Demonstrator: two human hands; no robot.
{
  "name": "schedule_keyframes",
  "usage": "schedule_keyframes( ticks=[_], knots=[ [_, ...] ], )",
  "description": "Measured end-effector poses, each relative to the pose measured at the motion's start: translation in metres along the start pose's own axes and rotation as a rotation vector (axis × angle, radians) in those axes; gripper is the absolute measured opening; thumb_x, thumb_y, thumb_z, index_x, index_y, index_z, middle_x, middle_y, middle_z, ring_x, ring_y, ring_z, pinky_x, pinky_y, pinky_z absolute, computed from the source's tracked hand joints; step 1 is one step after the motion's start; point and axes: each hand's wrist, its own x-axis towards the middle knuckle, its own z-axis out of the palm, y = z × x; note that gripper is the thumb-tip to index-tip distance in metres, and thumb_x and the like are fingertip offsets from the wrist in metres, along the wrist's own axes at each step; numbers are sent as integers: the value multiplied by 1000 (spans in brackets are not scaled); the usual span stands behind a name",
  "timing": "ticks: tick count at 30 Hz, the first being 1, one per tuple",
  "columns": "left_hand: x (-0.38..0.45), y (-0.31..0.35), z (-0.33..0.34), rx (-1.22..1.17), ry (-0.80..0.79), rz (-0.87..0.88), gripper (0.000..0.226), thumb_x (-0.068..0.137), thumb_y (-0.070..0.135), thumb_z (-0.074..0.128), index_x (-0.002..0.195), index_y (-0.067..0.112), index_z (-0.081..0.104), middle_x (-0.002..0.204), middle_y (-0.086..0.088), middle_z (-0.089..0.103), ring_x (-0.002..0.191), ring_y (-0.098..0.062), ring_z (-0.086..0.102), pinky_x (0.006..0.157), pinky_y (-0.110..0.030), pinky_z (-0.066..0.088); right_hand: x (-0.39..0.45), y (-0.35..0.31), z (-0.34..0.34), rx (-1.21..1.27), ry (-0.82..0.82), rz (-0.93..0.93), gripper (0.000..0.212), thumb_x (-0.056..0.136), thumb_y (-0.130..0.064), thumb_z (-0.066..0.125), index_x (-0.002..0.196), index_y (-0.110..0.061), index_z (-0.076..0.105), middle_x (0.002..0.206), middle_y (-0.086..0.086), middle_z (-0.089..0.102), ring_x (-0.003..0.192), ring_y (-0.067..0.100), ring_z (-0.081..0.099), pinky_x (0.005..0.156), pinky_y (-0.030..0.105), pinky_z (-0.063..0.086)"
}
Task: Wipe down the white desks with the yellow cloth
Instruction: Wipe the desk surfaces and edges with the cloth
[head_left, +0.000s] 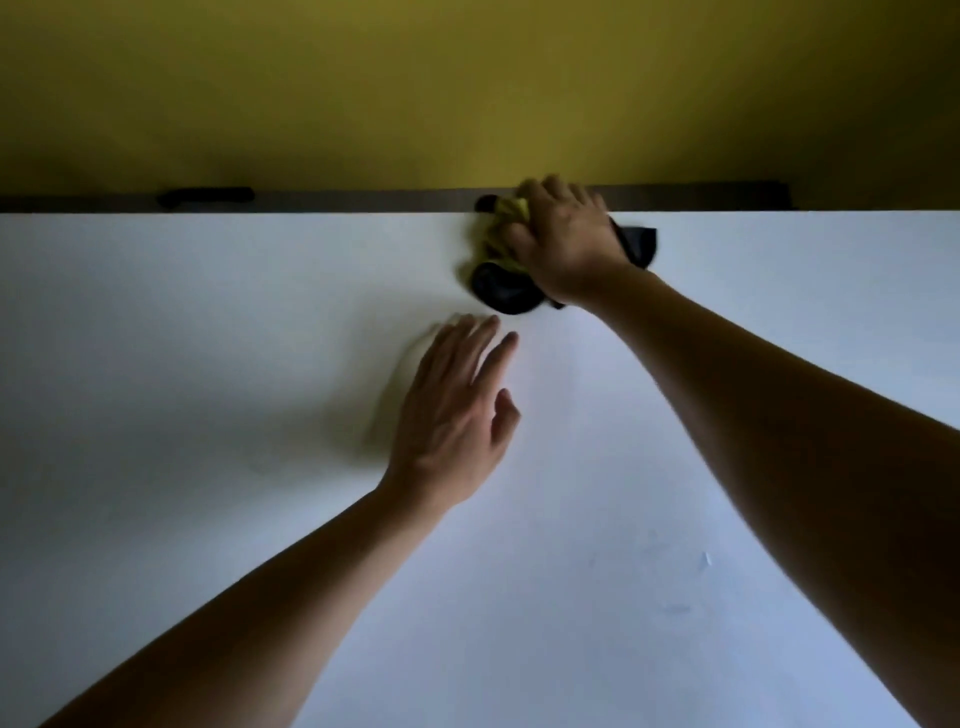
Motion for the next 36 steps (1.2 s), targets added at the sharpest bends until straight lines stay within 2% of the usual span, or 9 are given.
schedule_keyframes(
  ticks=[4, 8, 13, 16, 19, 24, 28, 31, 36],
  knots=[
    [3, 20, 13, -8, -7, -34, 47, 92, 10, 53, 137, 2, 60, 147, -17, 54, 141, -36, 48, 119, -48, 36, 15, -35, 12, 11, 51, -120, 48, 98, -49, 38, 128, -14, 53, 121, 14, 57, 113, 35, 54, 96, 44, 37],
    [9, 32, 22, 84, -8, -46, 53, 94, 16, 47, 146, 4, 53, 154, -16, 49, 147, -36, 42, 122, -51, 29, 8, -17, 10, 37, 90, -150, 48, 98, -50, 38, 126, -14, 54, 119, 13, 57, 111, 34, 53, 95, 44, 37],
    [25, 57, 34, 168, -36, -113, 61, 96, 25, 39, 155, 10, 43, 165, -15, 35, 153, -38, 30, 125, -56, 20, -20, 72, -11, 61, 138, 46, 54, 91, -50, 36, 124, -12, 56, 119, 19, 57, 113, 38, 52, 95, 46, 36],
    [48, 69, 42, 140, -37, -44, 59, 96, 24, 41, 153, 7, 47, 163, -18, 37, 152, -41, 32, 125, -55, 21, -35, 136, -31, 56, 96, 199, 58, 91, -47, 30, 125, -5, 52, 125, 23, 53, 117, 41, 48, 101, 48, 33],
    [69, 74, 45, 139, -54, 19, 58, 96, 24, 44, 152, 7, 48, 161, -20, 40, 150, -41, 35, 125, -53, 23, -34, 161, -40, 51, 30, 254, 63, 90, -47, 28, 131, -4, 48, 132, 23, 49, 122, 42, 45, 106, 50, 29],
    [70, 75, 49, 172, -25, -12, 56, 97, 24, 46, 150, 9, 51, 159, -19, 43, 148, -40, 38, 125, -52, 24, -27, 143, -37, 12, 29, 250, 62, 87, -47, 28, 126, -5, 52, 129, 25, 51, 118, 42, 48, 100, 47, 33],
    [73, 76, 50, 171, -32, -36, 59, 95, 25, 45, 151, 11, 49, 154, -21, 45, 145, -40, 40, 125, -51, 25, -6, 78, -18, 21, 5, 17, 50, 96, -50, 36, 122, -13, 55, 123, 18, 57, 115, 37, 52, 94, 44, 35],
    [72, 75, 49, 159, -48, -101, 60, 93, 30, 46, 151, 14, 49, 151, -22, 45, 141, -40, 41, 123, -47, 29, 2, 52, -10, 39, 30, -46, 47, 99, -52, 36, 121, -15, 55, 122, 12, 58, 116, 33, 52, 95, 43, 35],
    [73, 75, 50, 143, 3, -60, 57, 92, 24, 54, 147, 11, 52, 154, -21, 44, 141, -41, 41, 121, -47, 31, -18, 109, -18, 35, 73, 35, 55, 94, -52, 31, 127, -14, 53, 126, 15, 56, 117, 35, 51, 95, 43, 34]
  ],
)
